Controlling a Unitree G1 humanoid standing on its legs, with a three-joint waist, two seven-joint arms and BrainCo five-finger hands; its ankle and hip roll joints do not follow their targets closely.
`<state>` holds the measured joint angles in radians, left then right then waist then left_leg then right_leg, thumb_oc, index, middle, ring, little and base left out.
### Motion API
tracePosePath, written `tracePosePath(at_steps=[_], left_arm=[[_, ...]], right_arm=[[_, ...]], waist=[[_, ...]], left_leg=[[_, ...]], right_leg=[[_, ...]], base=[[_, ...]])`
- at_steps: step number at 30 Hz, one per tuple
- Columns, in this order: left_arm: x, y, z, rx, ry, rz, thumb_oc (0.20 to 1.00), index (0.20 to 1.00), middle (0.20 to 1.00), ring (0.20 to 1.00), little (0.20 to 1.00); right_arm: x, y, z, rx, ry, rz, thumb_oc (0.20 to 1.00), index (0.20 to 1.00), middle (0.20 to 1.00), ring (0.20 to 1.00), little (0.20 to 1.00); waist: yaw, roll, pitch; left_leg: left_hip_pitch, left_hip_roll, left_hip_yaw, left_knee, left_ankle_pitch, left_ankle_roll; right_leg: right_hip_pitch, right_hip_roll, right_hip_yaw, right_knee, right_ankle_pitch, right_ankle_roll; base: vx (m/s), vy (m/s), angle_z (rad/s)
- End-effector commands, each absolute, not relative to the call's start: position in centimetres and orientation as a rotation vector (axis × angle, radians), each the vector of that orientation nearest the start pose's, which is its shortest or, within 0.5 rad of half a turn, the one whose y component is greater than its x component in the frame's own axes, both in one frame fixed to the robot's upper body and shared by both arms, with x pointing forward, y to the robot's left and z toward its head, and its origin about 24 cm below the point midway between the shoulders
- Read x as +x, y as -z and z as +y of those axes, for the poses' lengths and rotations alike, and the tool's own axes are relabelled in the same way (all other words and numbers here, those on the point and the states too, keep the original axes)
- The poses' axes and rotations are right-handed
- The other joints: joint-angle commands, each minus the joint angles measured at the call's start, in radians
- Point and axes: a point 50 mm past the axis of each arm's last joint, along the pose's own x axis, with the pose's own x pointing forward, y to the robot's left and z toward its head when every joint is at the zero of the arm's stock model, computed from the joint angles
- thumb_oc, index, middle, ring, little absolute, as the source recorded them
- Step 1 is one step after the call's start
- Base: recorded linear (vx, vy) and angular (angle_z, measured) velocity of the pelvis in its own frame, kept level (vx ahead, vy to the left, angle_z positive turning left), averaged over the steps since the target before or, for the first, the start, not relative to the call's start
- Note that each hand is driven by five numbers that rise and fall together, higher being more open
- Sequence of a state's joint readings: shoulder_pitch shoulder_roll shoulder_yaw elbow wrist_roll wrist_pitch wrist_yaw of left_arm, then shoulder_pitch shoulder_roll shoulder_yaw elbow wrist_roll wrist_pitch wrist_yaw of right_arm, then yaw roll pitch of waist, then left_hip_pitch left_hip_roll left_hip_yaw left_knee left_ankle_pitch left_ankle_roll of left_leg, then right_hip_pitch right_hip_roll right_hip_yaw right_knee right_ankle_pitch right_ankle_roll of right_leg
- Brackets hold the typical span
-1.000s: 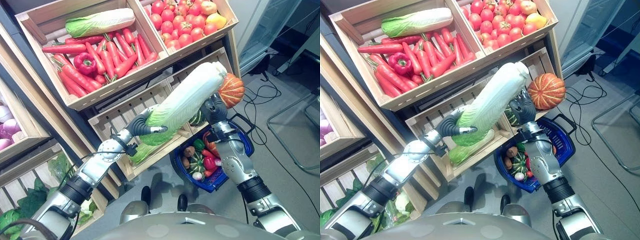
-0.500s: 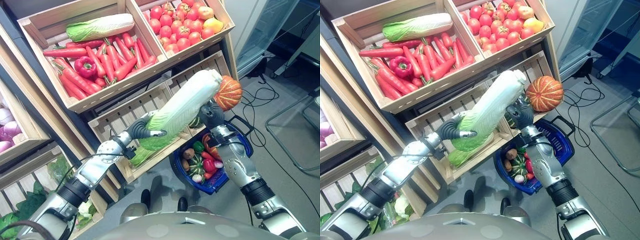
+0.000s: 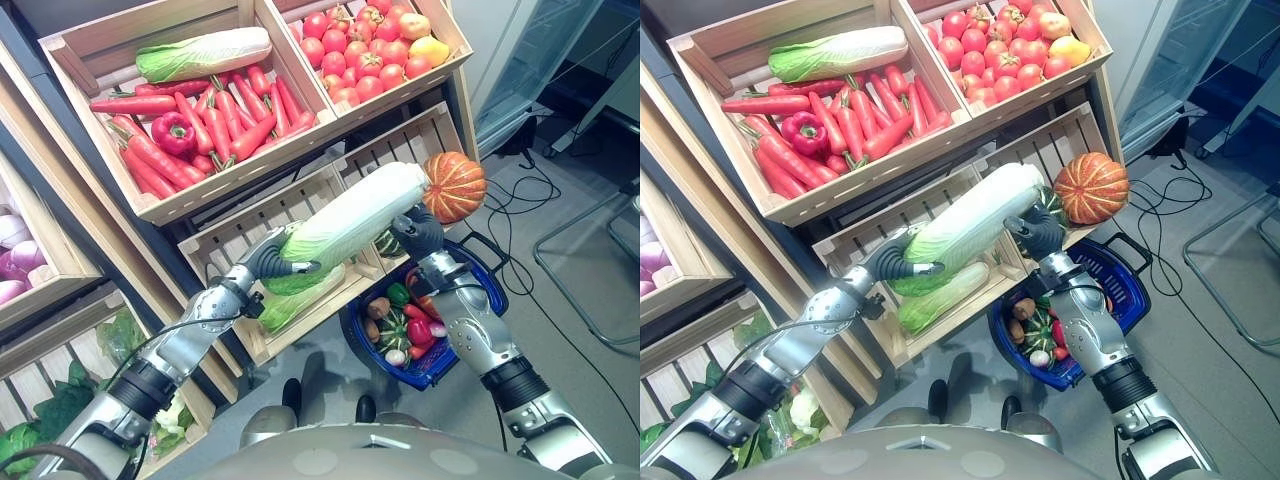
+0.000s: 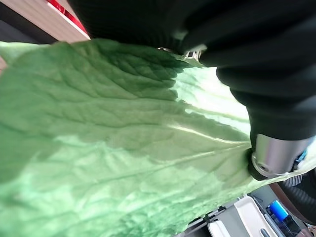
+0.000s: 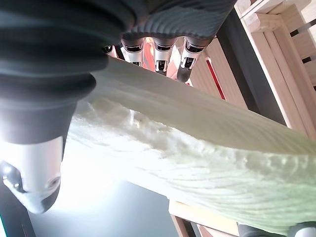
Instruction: Pick up fruits and vegetables into the basket
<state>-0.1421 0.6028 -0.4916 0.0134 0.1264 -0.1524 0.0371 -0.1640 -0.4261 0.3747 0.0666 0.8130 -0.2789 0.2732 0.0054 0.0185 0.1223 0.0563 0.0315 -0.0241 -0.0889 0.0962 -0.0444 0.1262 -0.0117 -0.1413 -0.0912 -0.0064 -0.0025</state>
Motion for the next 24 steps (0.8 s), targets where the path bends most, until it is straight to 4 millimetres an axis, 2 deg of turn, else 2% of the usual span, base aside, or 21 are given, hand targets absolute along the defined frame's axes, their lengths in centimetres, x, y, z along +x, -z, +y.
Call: tracePosePath(at_steps=[1, 2, 3, 4, 5, 6, 7, 24], left_arm=[[26.7, -7.2, 15.5, 0.76, 0.418, -0.244, 0.2, 0.2, 0.2, 0.2, 0.2], [26.6, -7.1, 15.3, 0.759, 0.43, -0.246, 0.2, 0.2, 0.2, 0.2, 0.2], [26.5, -7.2, 15.1, 0.756, 0.437, -0.248, 0.2, 0.2, 0.2, 0.2, 0.2], [26.4, -7.1, 15.0, 0.758, 0.446, -0.254, 0.2, 0.2, 0.2, 0.2, 0.2], [26.4, -7.1, 14.9, 0.758, 0.452, -0.255, 0.2, 0.2, 0.2, 0.2, 0.2], [26.4, -7.2, 14.8, 0.757, 0.461, -0.253, 0.2, 0.2, 0.2, 0.2, 0.2], [26.4, -7.2, 14.8, 0.76, 0.467, -0.251, 0.2, 0.2, 0.2, 0.2, 0.2], [26.1, -6.7, 14.0, 0.778, 0.579, -0.203, 0.2, 0.2, 0.2, 0.2, 0.2]], right_arm=[[26.2, -10.7, -12.2, 0.362, -0.698, -0.337, 1.0, 1.0, 1.0, 1.0, 1.0], [26.1, -10.6, -12.0, 0.378, -0.715, -0.332, 1.0, 1.0, 1.0, 1.0, 1.0], [26.1, -10.6, -11.9, 0.384, -0.723, -0.33, 0.875, 0.875, 0.875, 0.875, 0.875], [26.0, -10.5, -11.9, 0.391, -0.731, -0.325, 0.589, 0.589, 0.589, 0.589, 0.589], [26.0, -10.4, -11.7, 0.399, -0.738, -0.32, 0.379, 0.379, 0.379, 0.379, 0.379], [26.0, -10.4, -11.6, 0.404, -0.741, -0.316, 0.272, 0.272, 0.272, 0.272, 0.272], [25.9, -10.3, -11.5, 0.408, -0.744, -0.312, 0.2, 0.2, 0.2, 0.2, 0.2], [25.6, -9.9, -10.8, 0.493, -0.745, -0.289, 0.2, 0.2, 0.2, 0.2, 0.2]], waist=[[0.018, -0.039, -0.039], [0.018, -0.038, -0.038], [0.018, -0.038, -0.038], [0.017, -0.038, -0.038], [0.017, -0.038, -0.037], [0.017, -0.038, -0.037], [0.017, -0.038, -0.037], [0.011, -0.032, -0.044]], left_leg=[[0.017, -0.036, 0.022, 0.002, -0.123, 0.036], [0.018, -0.035, 0.022, 0.002, -0.124, 0.036], [0.019, -0.035, 0.023, 0.002, -0.125, 0.036], [0.019, -0.035, 0.024, 0.002, -0.126, 0.035], [0.019, -0.034, 0.024, 0.002, -0.126, 0.035], [0.02, -0.035, 0.024, 0.002, -0.126, 0.035], [0.02, -0.034, 0.025, 0.002, -0.126, 0.035], [0.021, -0.035, 0.029, 0.002, -0.126, 0.037]], right_leg=[[-0.04, -0.047, 0.016, 0.004, 0.007, 0.095], [-0.039, -0.047, 0.016, 0.004, 0.006, 0.095], [-0.039, -0.047, 0.016, 0.004, 0.005, 0.095], [-0.039, -0.048, 0.015, 0.004, 0.004, 0.095], [-0.039, -0.048, 0.015, 0.004, 0.004, 0.096], [-0.038, -0.048, 0.016, 0.004, 0.004, 0.096], [-0.038, -0.048, 0.015, 0.004, 0.004, 0.096], [-0.039, -0.051, 0.019, 0.004, 0.005, 0.1]], base=[[0.0, 0.0, 0.0], [0.0, 0.0, 0.0], [0.0, 0.0, 0.0], [0.0, 0.0, 0.0], [0.0, 0.0, 0.0], [0.0, 0.0, 0.0], [0.0, 0.0, 0.0], [0.0, 0.0, 0.0]])
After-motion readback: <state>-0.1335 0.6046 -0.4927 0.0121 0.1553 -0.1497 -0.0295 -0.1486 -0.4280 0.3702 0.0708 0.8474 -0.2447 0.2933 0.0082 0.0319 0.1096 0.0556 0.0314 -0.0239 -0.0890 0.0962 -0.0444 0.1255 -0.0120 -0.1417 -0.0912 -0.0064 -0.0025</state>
